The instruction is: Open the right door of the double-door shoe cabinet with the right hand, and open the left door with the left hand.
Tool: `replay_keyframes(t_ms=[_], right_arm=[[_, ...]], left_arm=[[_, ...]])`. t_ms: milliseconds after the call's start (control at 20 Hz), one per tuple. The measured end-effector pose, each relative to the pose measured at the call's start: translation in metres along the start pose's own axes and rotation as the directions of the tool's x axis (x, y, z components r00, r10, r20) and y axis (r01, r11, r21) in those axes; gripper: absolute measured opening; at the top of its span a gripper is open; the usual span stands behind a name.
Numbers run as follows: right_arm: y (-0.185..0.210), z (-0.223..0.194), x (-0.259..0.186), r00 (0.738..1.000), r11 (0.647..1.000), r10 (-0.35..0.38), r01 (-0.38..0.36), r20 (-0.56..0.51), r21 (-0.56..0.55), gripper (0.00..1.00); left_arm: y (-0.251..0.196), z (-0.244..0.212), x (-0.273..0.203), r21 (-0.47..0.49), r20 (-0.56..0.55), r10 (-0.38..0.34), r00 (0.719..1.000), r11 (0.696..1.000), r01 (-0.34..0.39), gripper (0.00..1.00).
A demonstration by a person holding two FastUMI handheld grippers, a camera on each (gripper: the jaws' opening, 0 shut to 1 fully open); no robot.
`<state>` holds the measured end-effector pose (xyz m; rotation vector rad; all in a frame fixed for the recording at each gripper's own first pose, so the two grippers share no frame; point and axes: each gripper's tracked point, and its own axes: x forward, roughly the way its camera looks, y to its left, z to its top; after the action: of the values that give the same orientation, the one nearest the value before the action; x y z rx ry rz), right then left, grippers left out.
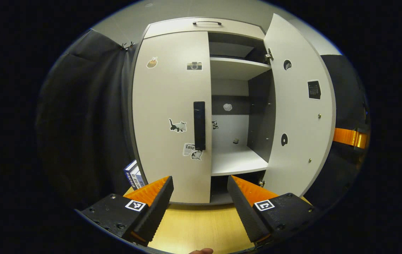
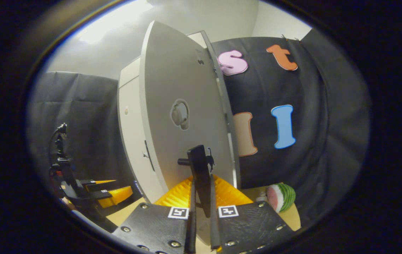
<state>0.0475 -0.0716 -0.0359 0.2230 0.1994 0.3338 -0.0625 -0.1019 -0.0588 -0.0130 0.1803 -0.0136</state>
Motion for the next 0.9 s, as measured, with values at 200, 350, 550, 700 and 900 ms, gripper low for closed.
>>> replay_keyframes(t_ms=[200, 350, 550, 700, 900], right_arm=[[-0.037, 0.003, -0.008, 0.99, 0.99, -0.138, 0.137, 0.011, 0.021, 0.16], [-0.041, -0.001, -0.012, 0.996, 0.99, -0.085, 0.083, 0.011, 0.116, 0.04], [-0.04, 0.001, -0.006, 0.995, 0.991, -0.092, 0.09, 0.022, 0.094, 0.05], [-0.04, 0.0, -0.007, 0.995, 0.992, -0.098, 0.095, 0.03, 0.081, 0.05], [-0.042, 0.0, -0.006, 0.994, 0.992, -0.105, 0.102, 0.036, 0.078, 0.05]], left_arm=[[-0.014, 0.003, 0.01, 0.011, 0.003, -0.036, 0.999, 0.999, 0.036, 0.96], [-0.021, 0.003, 0.02, 0.011, 0.0, -0.053, 0.999, 0.999, 0.053, 0.96], [-0.022, 0.006, 0.032, 0.007, -0.001, -0.059, 0.998, 0.998, 0.059, 0.96], [-0.021, 0.008, 0.043, 0.011, 0.0, -0.057, 0.998, 0.998, 0.057, 0.96], [-0.015, 0.015, 0.06, 0.02, 0.013, -0.045, 0.999, 0.999, 0.044, 0.96]])
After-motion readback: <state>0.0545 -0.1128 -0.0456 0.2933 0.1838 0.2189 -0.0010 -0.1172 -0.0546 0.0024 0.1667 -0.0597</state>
